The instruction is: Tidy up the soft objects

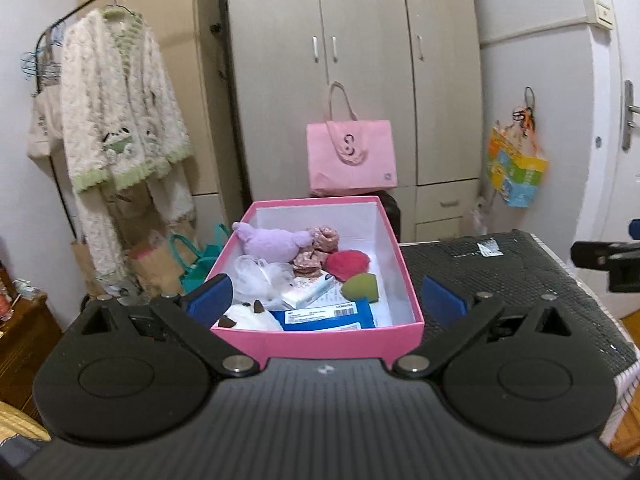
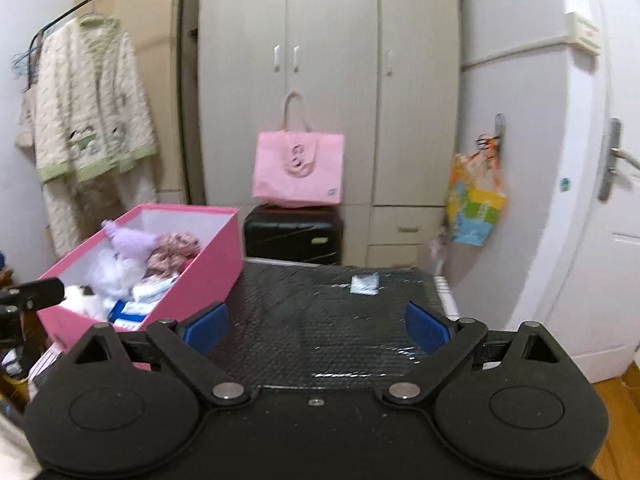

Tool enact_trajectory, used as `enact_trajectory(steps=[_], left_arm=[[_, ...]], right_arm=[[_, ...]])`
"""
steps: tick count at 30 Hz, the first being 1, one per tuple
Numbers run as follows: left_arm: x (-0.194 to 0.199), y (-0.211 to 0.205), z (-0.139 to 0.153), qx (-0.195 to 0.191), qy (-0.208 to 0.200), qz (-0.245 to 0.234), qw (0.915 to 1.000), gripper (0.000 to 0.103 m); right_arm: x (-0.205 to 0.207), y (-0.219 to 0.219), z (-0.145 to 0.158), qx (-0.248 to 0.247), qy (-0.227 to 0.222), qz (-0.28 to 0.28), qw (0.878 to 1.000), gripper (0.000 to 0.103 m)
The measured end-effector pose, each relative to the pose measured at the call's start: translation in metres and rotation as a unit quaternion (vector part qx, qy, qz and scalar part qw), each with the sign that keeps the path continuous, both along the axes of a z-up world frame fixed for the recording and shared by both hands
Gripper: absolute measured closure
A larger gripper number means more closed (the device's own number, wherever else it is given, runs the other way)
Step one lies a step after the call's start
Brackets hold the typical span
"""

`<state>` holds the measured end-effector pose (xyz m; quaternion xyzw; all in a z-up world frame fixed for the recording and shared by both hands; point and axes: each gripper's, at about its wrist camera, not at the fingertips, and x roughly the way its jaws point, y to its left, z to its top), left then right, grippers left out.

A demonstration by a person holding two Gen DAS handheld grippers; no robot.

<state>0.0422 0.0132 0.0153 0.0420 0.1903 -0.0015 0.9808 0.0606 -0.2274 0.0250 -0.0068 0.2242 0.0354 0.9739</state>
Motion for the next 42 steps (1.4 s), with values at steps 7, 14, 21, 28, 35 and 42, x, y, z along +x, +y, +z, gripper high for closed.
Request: enact_trajectory(steps=[7, 14, 21, 28, 35, 42], left_arm=[[-0.001, -0.010, -0.014, -0.003, 0.010, -0.010, 0.9999, 0.001], [-0.017, -0.011, -0.011, 0.000, -0.006, 0.008, 0.9999, 0.001], [-0.025, -0.018, -0.017, 0.014, -0.006, 0.016, 0.9998, 0.001], [-0.033, -0.018, -0.014, 0.011, -0.017, 0.026, 0.9995, 0.001], [-0.038, -0.021, -0.020, 0.018, -0.032, 0.034, 0.9987, 0.000], [-0.041, -0.022, -0.023, 0.020, -0.040, 0.033, 0.9984, 0.000]], right_arm=[[-0.018, -0.004, -0.005, 0.018, -0.017, -0.015, 1.000, 0.006], [-0.037, -0.003, -0.010, -0.001, -0.020, -0.027, 0.999, 0.006], [-0.050, 0.003, -0.016, -0.024, -0.016, -0.034, 0.999, 0.006], [-0.072, 0.005, -0.007, -0.029, -0.038, -0.019, 0.999, 0.004], [-0.065, 0.001, -0.018, -0.037, -0.035, -0.048, 0.998, 0.004], [-0.066, 0.000, -0.020, -0.051, -0.041, -0.065, 0.996, 0.004]])
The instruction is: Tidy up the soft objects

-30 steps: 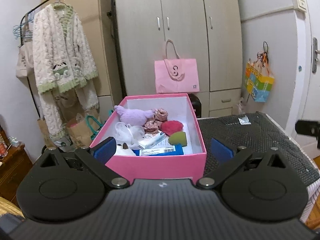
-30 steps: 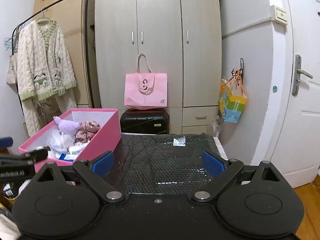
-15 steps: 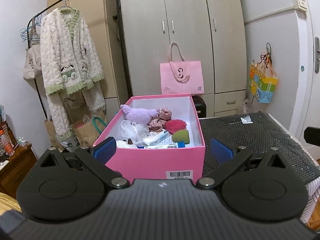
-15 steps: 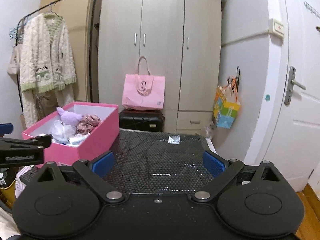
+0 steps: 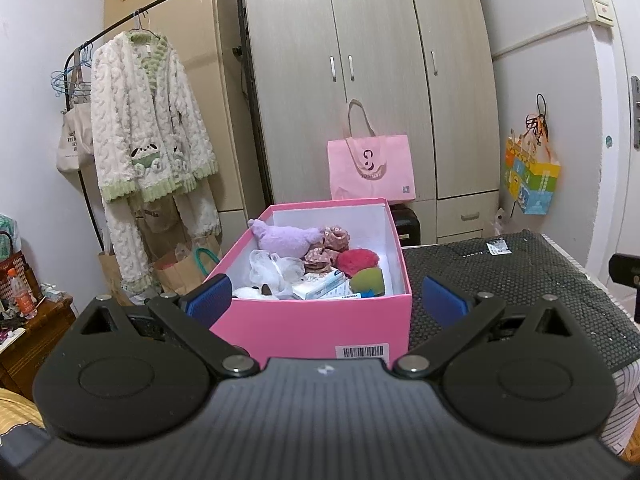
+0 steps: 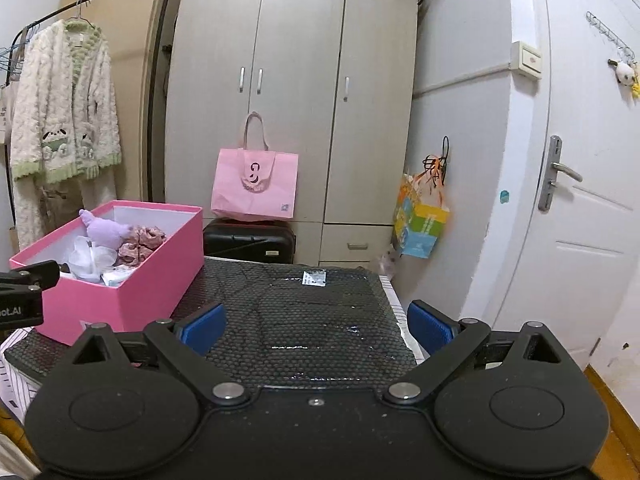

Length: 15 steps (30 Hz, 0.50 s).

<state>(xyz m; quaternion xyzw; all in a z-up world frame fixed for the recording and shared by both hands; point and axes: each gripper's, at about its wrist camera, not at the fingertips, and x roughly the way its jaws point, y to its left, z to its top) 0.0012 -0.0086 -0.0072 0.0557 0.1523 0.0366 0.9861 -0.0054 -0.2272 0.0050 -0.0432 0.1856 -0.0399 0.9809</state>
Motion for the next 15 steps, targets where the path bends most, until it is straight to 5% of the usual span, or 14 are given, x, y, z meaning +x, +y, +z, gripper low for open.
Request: enact_trajectory(steps=[15], left_arm=[[0.0023, 0.0013, -0.0033, -0.012, 0.014, 0.000, 0.9998, 0.000]], right_arm=[[-0.0032, -0.0014, -0.0043, 0.008, 0.003, 0.001, 1.000, 0.004]])
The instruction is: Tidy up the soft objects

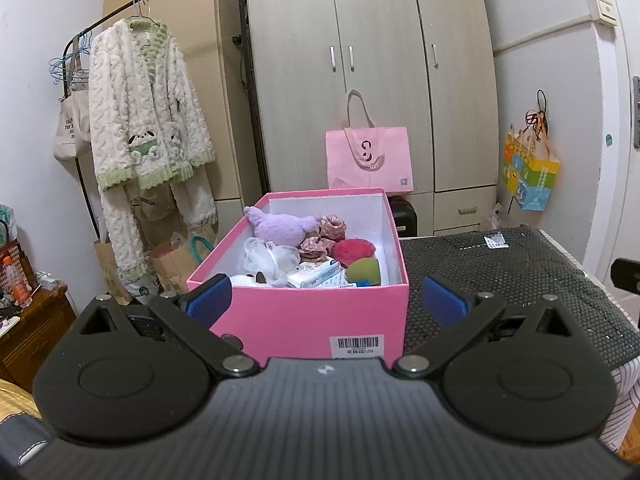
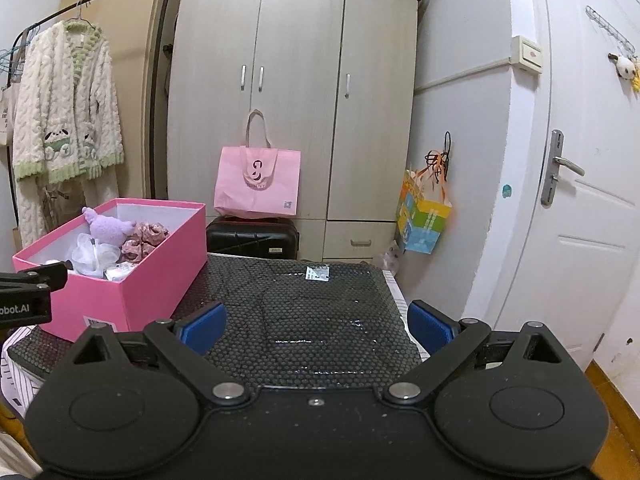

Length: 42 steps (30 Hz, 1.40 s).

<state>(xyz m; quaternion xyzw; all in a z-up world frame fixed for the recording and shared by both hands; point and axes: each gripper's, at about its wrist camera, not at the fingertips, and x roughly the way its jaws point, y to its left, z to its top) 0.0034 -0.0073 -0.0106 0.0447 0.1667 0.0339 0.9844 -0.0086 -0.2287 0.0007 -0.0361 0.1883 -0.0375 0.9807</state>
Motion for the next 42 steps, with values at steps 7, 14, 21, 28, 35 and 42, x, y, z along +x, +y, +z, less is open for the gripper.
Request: enact_trajectory(steps=[7, 14, 21, 28, 35, 42], left_arm=[[0.001, 0.000, -0.002, -0.001, 0.001, -0.001, 1.0000, 0.000], [0.000, -0.001, -0.005, 0.004, -0.003, 0.000, 1.0000, 0.000], [-0.002, 0.001, -0.010, 0.005, -0.008, 0.007, 0.9999, 0.000], [0.001, 0.004, -0.014, 0.006, -0.002, 0.000, 1.0000, 0.000], [-0.001, 0.003, -0.014, 0.016, -0.011, 0.000, 0.9998, 0.000], [0.001, 0.004, -0.014, 0.021, -0.014, 0.008, 0.9996, 0.000]], right_arm=[[0.005, -0.005, -0.014, 0.018, 0.011, 0.012, 1.000, 0.004], [0.001, -0.001, -0.014, -0.003, -0.003, -0.004, 1.000, 0.004], [0.000, -0.004, -0.013, 0.000, -0.004, -0.012, 1.000, 0.004], [0.001, -0.004, -0.012, 0.000, -0.005, -0.013, 1.000, 0.004], [-0.001, -0.003, -0.011, -0.005, -0.007, -0.015, 1.000, 0.004], [0.003, -0.006, -0.013, -0.006, -0.003, -0.020, 1.000, 0.004]])
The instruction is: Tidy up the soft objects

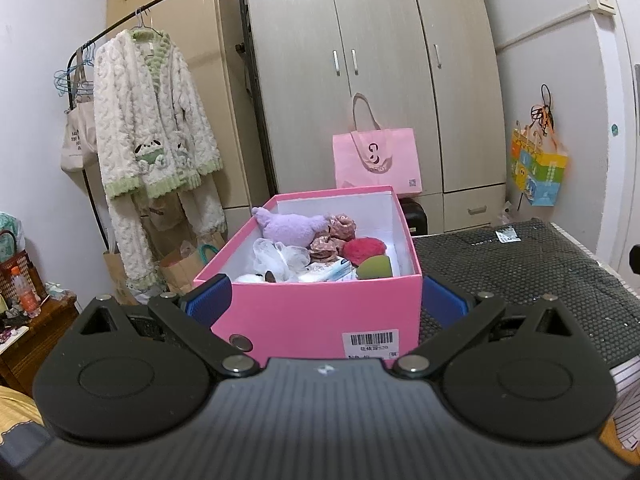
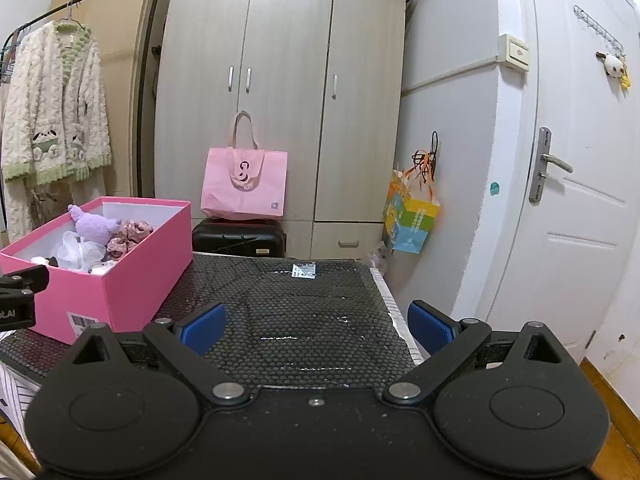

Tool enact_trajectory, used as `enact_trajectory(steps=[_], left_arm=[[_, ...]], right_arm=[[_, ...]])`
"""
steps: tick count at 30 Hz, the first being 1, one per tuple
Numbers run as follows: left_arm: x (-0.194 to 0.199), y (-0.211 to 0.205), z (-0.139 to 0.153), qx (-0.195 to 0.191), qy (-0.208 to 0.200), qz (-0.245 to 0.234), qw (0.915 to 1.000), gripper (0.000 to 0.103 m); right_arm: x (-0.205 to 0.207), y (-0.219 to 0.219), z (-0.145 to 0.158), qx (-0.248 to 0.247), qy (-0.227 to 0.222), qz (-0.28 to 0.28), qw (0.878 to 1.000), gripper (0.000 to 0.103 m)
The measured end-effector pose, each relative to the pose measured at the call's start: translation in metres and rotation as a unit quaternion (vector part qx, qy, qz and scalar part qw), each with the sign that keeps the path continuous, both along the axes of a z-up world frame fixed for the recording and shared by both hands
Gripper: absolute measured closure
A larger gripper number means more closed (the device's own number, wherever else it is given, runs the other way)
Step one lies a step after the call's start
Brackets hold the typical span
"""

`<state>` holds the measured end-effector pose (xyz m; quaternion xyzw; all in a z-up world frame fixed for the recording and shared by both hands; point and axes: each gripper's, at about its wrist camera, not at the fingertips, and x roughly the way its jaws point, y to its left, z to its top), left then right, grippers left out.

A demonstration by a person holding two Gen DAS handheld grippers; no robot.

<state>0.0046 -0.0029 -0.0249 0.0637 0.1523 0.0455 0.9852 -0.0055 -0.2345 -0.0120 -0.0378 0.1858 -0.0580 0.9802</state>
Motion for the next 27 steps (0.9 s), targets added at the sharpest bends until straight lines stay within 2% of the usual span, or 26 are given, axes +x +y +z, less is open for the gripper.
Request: enact_trajectory(steps=[18, 27], left_arm=[[0.004, -0.001, -0.001, 0.010, 0.002, -0.003, 0.9999, 0.000], [0.008, 0.002, -0.004, 0.002, 0.013, -0.012, 0.9998, 0.000]], right_arm=[[0.007, -0.002, -0.003, -0.001, 0.011, -0.002, 1.000, 0.004], [0.013, -0.005, -0.007, 0.007, 0.022, -0.002, 1.000, 0.004]])
